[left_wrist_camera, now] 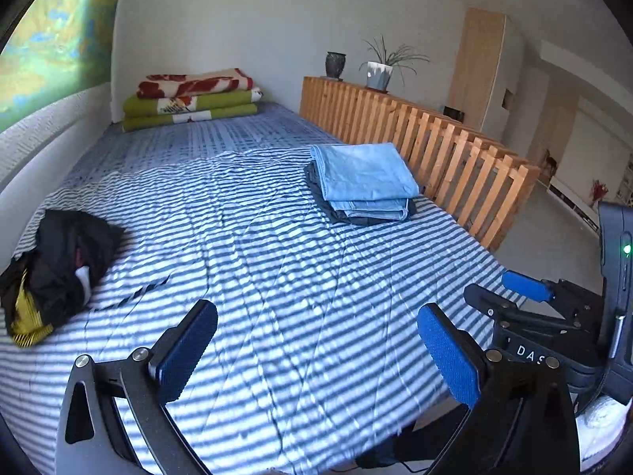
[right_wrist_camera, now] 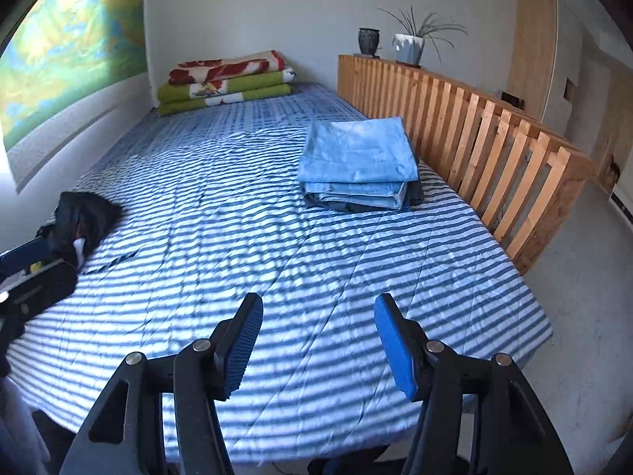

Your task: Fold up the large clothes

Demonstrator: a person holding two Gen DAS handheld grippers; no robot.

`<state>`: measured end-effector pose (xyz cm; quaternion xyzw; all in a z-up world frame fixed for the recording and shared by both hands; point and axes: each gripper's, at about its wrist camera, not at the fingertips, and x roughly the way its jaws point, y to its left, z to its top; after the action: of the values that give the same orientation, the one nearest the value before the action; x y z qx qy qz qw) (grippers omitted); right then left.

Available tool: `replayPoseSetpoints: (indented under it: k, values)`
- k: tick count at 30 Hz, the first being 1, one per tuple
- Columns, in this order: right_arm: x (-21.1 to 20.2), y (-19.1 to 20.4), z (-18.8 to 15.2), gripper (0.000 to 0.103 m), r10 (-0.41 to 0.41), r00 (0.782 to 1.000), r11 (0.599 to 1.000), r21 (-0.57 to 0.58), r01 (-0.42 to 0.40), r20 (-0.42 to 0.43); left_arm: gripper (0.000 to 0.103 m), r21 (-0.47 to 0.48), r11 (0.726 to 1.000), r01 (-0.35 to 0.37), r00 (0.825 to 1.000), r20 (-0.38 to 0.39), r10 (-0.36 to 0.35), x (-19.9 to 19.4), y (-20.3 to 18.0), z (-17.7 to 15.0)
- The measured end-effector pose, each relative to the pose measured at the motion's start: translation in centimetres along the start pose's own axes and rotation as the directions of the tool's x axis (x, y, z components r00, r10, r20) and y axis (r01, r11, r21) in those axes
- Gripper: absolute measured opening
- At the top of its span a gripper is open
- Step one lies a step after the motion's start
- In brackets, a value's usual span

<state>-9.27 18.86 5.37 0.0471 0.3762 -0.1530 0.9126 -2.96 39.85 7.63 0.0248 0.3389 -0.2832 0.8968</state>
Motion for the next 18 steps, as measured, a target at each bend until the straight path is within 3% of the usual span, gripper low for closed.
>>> replayPoseSetpoints:
  k: [8,18]
  values:
    - [-4.9,2.7,-5.2,0.058,-0.012,1.000,1.000,-0.013,0.013,0.016,0.103,-0.030,0.999,-0.013,0.998,-0.066,0.011,-5.7,-0.5,-6.7]
    - [-6.9,4.0,-6.6,0.059,-0.008,0.999,0.999,-0.043,0.010,0.037,0.103,-0.075,0.994,-0.078,0.997,-0.034,0.075,-8.6,0.6,-8.0]
